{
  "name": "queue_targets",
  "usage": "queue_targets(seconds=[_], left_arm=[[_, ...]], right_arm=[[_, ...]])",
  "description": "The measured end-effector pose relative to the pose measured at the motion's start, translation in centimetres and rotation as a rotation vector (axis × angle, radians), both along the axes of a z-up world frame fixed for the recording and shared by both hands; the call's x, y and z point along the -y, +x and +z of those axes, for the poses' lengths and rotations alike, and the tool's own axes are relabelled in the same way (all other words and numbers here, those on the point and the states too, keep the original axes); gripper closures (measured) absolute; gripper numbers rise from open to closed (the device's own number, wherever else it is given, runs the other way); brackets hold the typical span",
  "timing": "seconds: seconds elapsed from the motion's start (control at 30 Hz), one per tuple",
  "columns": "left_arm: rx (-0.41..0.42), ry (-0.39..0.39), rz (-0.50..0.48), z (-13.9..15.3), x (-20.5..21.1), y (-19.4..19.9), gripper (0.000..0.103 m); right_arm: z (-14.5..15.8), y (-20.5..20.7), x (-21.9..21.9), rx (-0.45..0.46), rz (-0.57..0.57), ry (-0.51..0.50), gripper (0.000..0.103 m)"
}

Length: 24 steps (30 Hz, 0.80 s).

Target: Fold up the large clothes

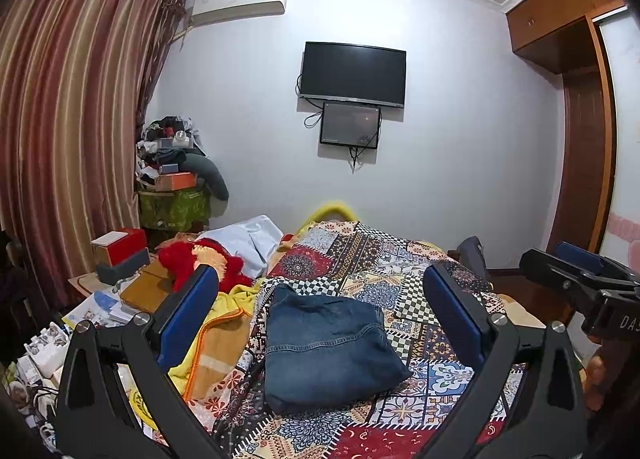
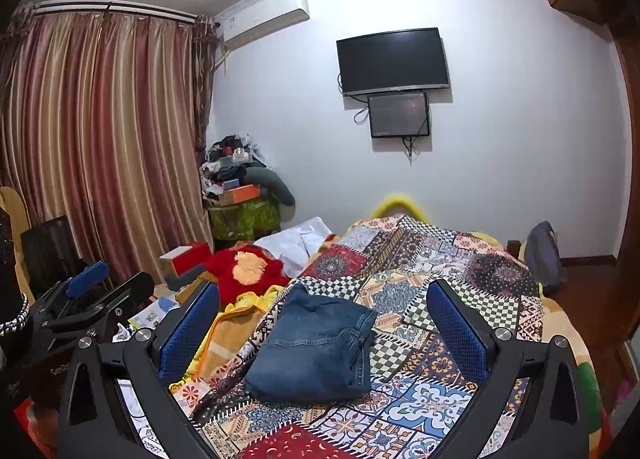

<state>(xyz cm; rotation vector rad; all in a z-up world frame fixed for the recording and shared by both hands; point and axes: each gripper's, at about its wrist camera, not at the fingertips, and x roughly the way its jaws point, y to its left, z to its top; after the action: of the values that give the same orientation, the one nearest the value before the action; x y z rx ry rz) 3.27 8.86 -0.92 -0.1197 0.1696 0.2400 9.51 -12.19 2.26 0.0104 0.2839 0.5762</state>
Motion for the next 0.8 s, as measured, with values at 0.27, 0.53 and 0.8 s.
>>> queue_targets(seconds=[0.27, 0.53, 0.8], left_arm=[[-0.007, -0.005, -0.009, -0.07, 0.1, 0.26, 0.0], [-0.009, -0.005, -0.012, 0.1, 0.25, 0.35, 0.0], [-0.006, -0.012, -0.029, 0.18, 0.33, 0.34, 0.0]], right_arm=[[-0.17, -0.03, 0.06, 0.0, -0.01, -0.001, 0.0], [-0.04, 0.02, 0.1, 0.001, -0.011, 0.001, 0.0], [0.01, 0.12, 0.14, 0.002, -0.012, 0.0, 0.0]])
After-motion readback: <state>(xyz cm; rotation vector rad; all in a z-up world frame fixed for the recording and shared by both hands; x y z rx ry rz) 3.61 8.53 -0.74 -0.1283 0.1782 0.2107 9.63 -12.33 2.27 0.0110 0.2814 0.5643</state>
